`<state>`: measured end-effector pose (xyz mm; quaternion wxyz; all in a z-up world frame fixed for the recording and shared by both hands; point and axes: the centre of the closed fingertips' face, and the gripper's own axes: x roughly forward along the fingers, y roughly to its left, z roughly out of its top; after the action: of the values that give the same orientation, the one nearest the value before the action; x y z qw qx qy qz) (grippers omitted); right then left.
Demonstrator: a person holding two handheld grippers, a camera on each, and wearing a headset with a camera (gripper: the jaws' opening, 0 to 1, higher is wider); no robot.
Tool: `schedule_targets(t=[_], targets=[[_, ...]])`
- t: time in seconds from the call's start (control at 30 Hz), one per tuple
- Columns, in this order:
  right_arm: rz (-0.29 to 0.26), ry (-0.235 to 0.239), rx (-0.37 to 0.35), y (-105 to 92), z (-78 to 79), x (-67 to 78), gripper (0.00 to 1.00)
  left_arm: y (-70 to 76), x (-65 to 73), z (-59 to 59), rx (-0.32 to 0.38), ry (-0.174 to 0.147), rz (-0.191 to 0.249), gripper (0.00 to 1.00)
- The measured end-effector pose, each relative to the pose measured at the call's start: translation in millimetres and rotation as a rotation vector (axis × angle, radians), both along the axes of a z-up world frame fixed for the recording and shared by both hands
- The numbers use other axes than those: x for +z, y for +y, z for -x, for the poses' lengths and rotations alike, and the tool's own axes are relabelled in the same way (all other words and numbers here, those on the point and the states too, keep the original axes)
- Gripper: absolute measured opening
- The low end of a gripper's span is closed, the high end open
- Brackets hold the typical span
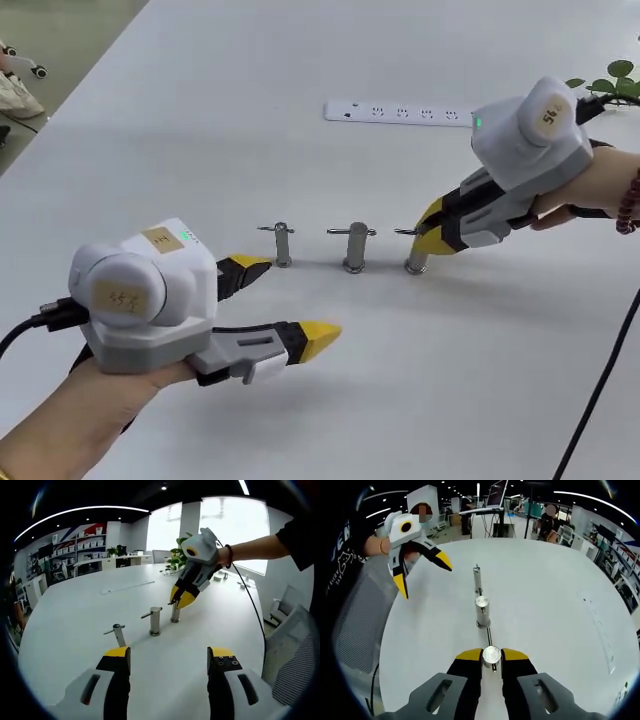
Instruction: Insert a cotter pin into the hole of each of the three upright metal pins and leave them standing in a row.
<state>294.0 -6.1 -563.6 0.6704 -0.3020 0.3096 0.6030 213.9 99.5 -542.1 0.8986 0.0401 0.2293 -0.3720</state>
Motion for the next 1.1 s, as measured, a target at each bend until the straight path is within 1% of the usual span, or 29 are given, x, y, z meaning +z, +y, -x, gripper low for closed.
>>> schedule_targets(t=[0.07,0.1,0.13,0.2,0.27,0.3,0.37,0.4,0.47,0.53,0.6,0.7,0.8,0.83,0.9,0.97,1.07,1.1], targets=[[0.006,-0.010,0.000,-0.4,0.2,-0.5,0.10,1.2,0.0,-0.3,0.004,0.000,-0.003,0.61],[0.029,-0.035,0.012,-2.5,-0.4,-1.5,0.11,2.0,-0.1,-0.5,0.008,0.001,-0.006,0.61],[0.038,-0.046,0.018,-3.0,0.0,-1.8,0.12,3.4,0.2,-1.0,0.013,-0.002,-0.011,0.62],[0.032,-0.049,0.013,-1.9,1.4,0.1,0.15,4.6,0.5,-1.6,0.018,-0.005,-0.014,0.62],[0.009,-0.055,-0.008,-0.4,1.1,6.0,0.18,6.7,2.2,-2.3,0.026,-0.009,-0.016,0.63],[0.006,-0.057,-0.021,-0.4,0.9,7.5,0.19,7.4,2.8,-2.7,0.029,-0.011,-0.016,0.64],[-0.011,-0.069,-0.043,0.9,1.6,12.2,0.25,9.3,4.5,-3.6,0.039,-0.015,-0.015,0.64],[-0.027,-0.066,-0.076,1.8,2.1,15.4,0.27,10.6,5.3,-4.1,0.047,-0.015,-0.015,0.64],[-0.058,-0.043,-0.134,3.6,5.1,20.4,0.32,12.8,6.8,-4.8,0.061,-0.015,-0.009,0.67],[-0.080,-0.038,-0.179,4.2,5.6,24.3,0.35,14.6,7.7,-5.3,0.070,-0.016,-0.006,0.67],[-0.099,-0.042,-0.203,4.6,8.1,29.0,0.36,16.7,8.6,-6.1,0.081,-0.014,-0.005,0.68],[-0.132,-0.029,-0.247,6.5,14.5,34.1,0.42,20.1,11.0,-8.2,0.094,-0.021,-0.011,0.69],[-0.149,-0.032,-0.272,6.7,19.9,35.7,0.48,22.7,12.9,-11.0,0.112,-0.021,-0.002,0.69],[-0.157,-0.043,-0.281,7.0,21.6,36.4,0.50,23.5,13.4,-11.9,0.117,-0.022,-0.002,0.69],[-0.159,-0.041,-0.291,6.5,26.1,35.7,0.52,25.3,14.1,-13.7,0.128,-0.023,-0.005,0.69],[-0.171,-0.033,-0.326,5.6,28.7,35.3,0.55,27.5,14.7,-15.7,0.144,-0.022,-0.005,0.70],[-0.205,-0.045,-0.388,4.4,32.3,36.1,0.60,30.4,15.8,-17.9,0.173,-0.019,0.003,0.71],[-0.204,-0.053,-0.392,3.7,33.6,35.5,0.61,31.0,16.6,-18.5,0.181,-0.022,0.007,0.73]])
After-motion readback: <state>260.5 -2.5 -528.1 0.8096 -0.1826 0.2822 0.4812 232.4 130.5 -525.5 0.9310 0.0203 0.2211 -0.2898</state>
